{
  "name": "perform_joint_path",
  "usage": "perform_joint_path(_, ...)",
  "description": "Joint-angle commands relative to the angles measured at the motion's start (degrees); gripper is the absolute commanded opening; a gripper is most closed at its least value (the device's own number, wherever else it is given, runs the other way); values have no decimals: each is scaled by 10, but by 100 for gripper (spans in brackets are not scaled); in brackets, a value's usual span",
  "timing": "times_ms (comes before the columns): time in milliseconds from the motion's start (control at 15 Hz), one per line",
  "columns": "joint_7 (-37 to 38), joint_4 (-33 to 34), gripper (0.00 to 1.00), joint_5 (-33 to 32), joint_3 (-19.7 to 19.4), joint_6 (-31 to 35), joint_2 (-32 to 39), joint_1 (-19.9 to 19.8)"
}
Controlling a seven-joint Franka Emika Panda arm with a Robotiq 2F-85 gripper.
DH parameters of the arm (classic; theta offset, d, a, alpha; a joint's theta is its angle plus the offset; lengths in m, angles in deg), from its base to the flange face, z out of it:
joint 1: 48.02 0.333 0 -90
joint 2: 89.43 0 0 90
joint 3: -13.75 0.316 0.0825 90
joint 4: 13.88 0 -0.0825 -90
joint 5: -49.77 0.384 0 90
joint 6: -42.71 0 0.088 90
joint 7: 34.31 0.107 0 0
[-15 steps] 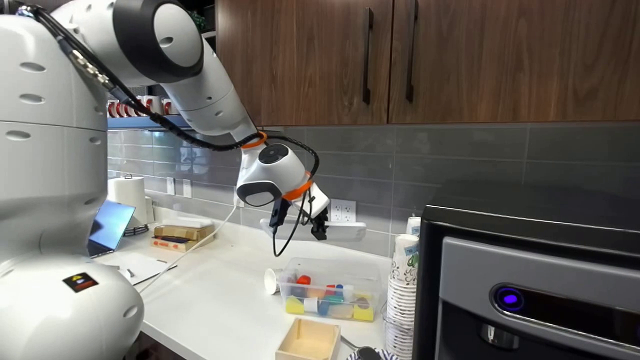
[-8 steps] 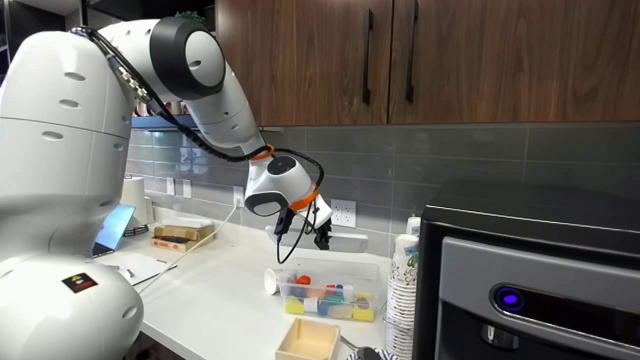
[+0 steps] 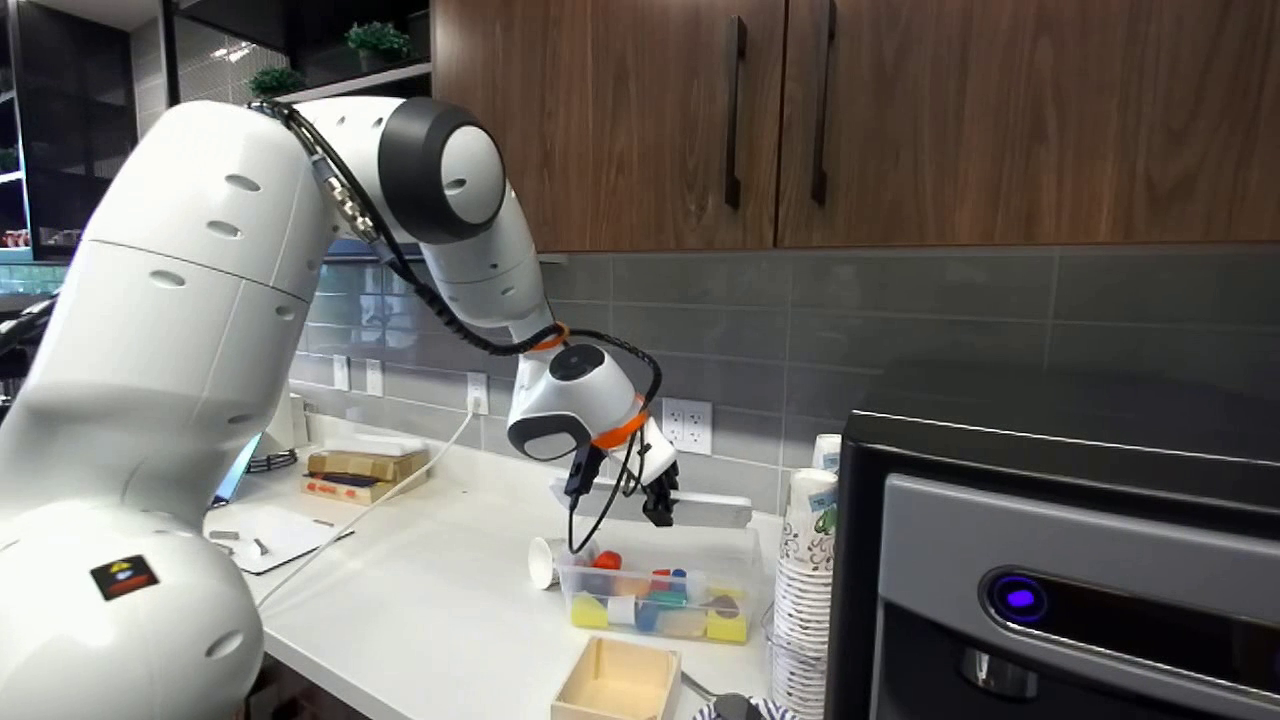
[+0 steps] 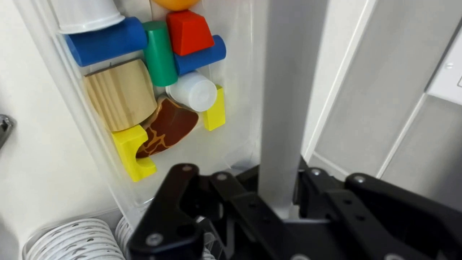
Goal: Put the lid on the plastic box
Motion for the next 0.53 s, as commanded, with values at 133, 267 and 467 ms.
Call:
perform_joint_path(133, 66, 2, 1, -89, 68, 81, 45, -72)
perform_joint_path(267, 89, -17, 1, -129, 88, 114, 57, -90)
perform_joint_path(467, 129, -45, 1, -184, 111, 161, 72, -118)
